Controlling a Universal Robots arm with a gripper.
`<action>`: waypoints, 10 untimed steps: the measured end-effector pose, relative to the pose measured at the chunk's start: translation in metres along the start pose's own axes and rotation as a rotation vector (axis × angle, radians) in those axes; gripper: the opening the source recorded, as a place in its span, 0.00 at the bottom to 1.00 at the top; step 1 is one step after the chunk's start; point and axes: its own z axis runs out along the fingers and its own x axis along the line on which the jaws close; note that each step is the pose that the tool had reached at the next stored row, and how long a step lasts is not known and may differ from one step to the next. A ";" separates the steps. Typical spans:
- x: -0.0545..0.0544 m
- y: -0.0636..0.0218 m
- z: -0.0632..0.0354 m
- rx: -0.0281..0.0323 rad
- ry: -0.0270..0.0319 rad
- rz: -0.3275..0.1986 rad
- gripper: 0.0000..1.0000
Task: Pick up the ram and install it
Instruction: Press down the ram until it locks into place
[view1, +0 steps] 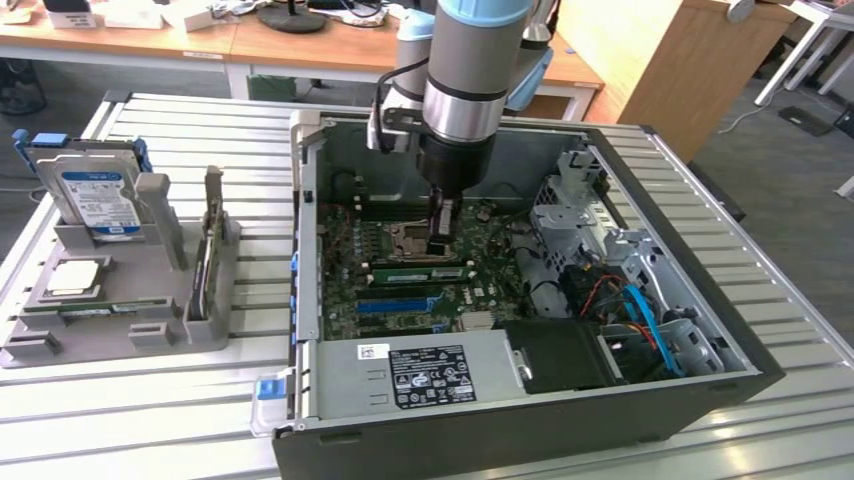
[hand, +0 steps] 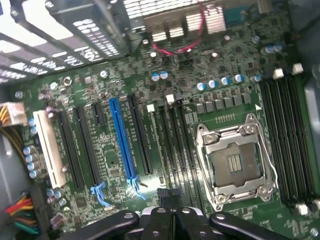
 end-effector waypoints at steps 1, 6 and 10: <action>0.000 0.0000 0.0000 -0.0004 0.0008 0.017 0.11; 0.000 0.0000 0.0000 -0.0026 0.0050 0.102 0.11; 0.000 0.0000 0.0000 -0.0042 0.0082 0.170 0.11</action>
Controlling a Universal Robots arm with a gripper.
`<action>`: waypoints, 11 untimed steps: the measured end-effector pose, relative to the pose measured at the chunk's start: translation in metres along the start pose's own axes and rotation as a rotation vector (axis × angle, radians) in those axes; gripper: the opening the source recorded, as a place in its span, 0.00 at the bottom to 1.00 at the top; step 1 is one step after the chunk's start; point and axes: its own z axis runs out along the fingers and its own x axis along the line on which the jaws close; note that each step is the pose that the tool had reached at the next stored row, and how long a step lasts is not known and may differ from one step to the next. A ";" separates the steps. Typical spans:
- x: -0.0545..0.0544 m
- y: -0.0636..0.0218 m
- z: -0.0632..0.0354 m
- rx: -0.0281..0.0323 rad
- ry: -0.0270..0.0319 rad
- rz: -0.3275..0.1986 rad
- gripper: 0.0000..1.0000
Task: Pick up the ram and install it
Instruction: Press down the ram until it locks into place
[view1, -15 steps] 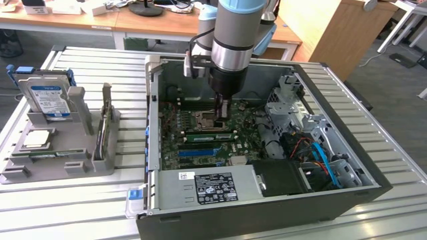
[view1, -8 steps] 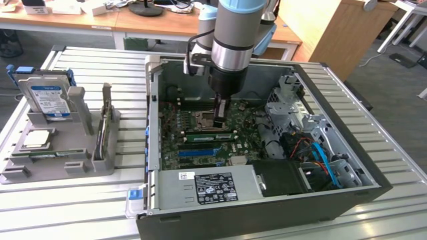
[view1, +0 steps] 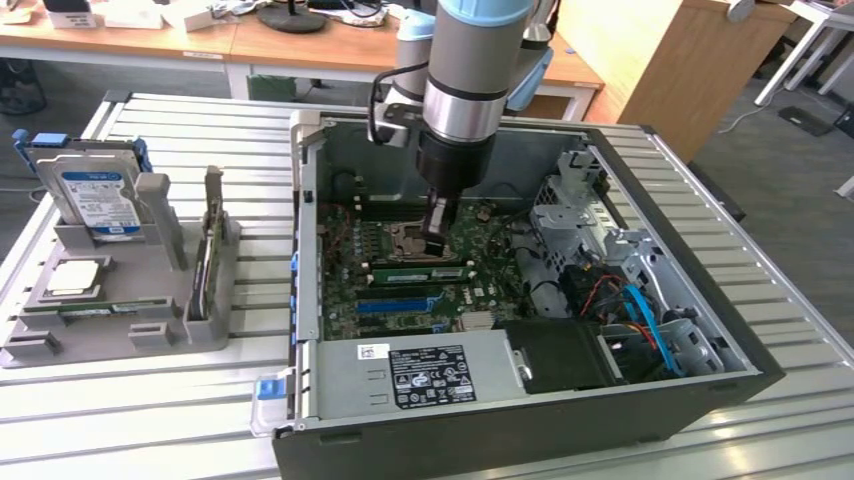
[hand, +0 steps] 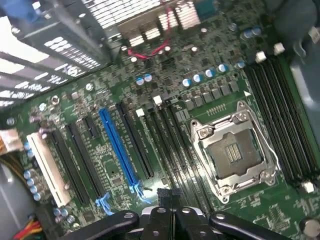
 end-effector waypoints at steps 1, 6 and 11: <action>0.000 0.0000 0.0000 -0.0004 0.0008 0.017 0.11; 0.000 0.0000 0.0000 -0.0025 0.0049 0.102 0.11; 0.000 0.0000 0.0000 -0.0046 0.0090 0.187 0.11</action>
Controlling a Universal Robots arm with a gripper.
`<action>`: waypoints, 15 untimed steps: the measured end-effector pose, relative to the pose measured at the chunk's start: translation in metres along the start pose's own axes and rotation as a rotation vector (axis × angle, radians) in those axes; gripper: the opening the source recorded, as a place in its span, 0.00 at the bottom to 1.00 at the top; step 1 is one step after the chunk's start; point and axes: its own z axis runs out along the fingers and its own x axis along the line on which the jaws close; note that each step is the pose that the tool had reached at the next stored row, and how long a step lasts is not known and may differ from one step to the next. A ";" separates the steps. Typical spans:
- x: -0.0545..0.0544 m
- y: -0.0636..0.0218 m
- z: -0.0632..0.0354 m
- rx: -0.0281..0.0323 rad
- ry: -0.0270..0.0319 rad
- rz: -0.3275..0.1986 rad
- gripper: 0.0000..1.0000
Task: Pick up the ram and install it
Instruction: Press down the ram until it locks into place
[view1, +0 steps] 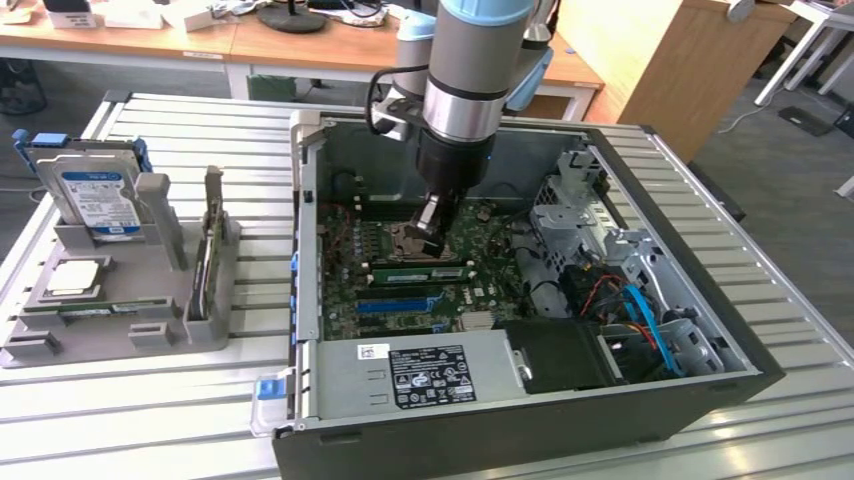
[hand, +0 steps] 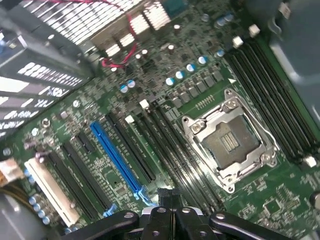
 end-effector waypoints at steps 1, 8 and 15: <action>0.000 0.0000 0.0000 -0.0005 0.0008 0.018 0.11; 0.000 0.0000 0.0000 -0.0034 0.0066 0.136 0.11; 0.000 0.0000 0.0000 -0.0063 0.0122 0.254 0.11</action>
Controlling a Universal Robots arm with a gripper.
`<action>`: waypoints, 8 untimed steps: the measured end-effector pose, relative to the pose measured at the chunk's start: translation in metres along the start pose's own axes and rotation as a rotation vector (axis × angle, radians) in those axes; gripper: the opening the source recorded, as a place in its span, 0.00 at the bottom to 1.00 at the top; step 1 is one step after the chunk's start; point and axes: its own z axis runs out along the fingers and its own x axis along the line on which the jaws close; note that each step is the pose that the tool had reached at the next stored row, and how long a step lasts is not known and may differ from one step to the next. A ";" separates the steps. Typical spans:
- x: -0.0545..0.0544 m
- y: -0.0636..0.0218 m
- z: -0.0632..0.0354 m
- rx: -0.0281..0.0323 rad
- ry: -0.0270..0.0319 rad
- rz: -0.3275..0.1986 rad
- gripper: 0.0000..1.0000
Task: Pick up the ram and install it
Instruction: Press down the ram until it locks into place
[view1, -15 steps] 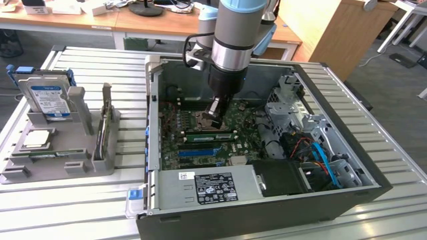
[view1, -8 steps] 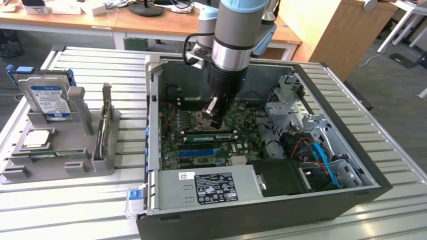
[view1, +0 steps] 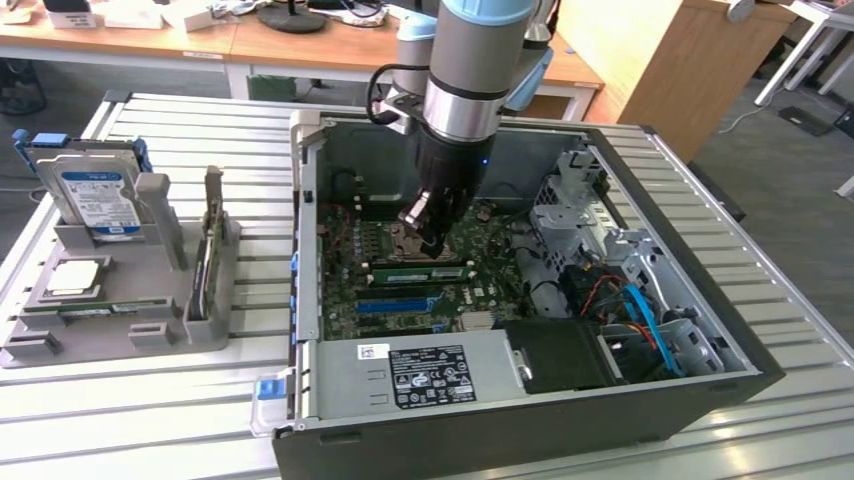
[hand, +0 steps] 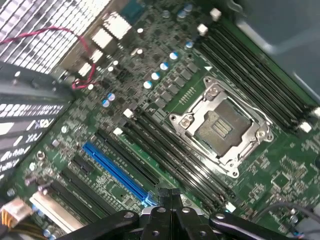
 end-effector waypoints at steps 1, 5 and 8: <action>0.000 0.0000 0.0000 -0.0004 0.0009 0.018 0.11; 0.000 0.0000 0.0000 -0.0021 0.0041 0.086 0.11; 0.000 0.0000 0.0000 -0.0034 0.0066 0.138 0.11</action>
